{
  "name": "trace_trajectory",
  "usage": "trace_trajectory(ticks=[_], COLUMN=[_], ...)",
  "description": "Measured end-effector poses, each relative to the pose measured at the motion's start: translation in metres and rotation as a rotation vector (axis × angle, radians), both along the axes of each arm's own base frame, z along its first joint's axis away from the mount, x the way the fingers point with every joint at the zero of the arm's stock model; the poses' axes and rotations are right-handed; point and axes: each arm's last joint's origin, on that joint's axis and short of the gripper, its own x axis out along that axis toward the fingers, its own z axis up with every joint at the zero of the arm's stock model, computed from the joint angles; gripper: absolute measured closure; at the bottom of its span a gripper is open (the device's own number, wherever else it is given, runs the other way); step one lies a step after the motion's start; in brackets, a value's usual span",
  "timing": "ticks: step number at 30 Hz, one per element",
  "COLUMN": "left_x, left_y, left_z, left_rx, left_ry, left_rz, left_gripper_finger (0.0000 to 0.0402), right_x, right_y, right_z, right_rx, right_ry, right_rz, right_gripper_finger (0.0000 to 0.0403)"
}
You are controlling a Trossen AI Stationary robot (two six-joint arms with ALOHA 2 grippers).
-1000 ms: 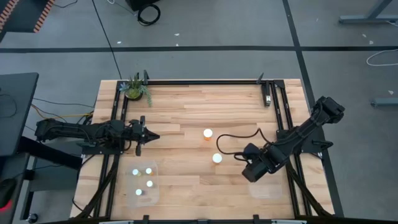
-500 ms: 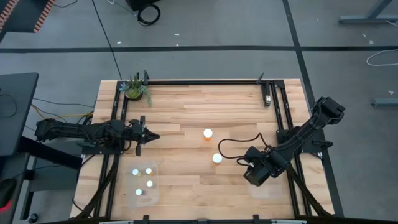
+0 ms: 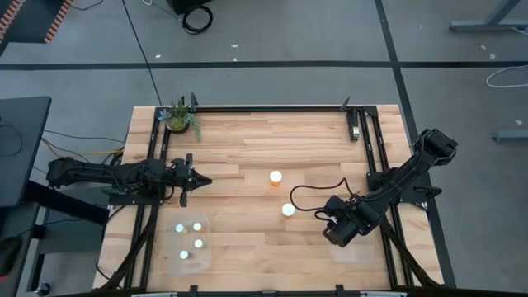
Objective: Pick and place medicine bottles into bin by pill shape (circle, oval)
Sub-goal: Put the big orange pill bottle into the right transparent bin
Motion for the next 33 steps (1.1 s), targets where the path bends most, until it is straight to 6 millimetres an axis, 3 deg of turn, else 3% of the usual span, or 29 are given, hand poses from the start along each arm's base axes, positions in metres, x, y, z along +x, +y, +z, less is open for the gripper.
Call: trace_trajectory(ticks=[10, 20, 27, 33], left_x=[0.0, 0.0, 0.0, 0.0], left_y=[0.0, 0.0, 0.0, 0.0], left_z=[0.0, 0.0, 0.0, 0.0], left_rx=[0.0, 0.0, 0.0, 0.0], left_ry=[0.0, 0.0, 0.0, 0.0], left_rz=[0.0, 0.0, 0.0, 0.0], left_gripper_finger=[0.0373, 0.0368, 0.0376, 0.0369], right_x=[0.001, 0.013, 0.03, 0.052], right_y=[0.001, -0.001, 0.001, 0.0], right_z=[0.003, 0.044, 0.069, 0.06], right_rx=[0.018, -0.038, -0.128, -0.131], right_ry=[0.011, -0.019, -0.213, -0.291], right_rz=[-0.006, -0.03, 0.056, 0.109], right_gripper_finger=[0.011, 0.0107, 0.0107, 0.0112])
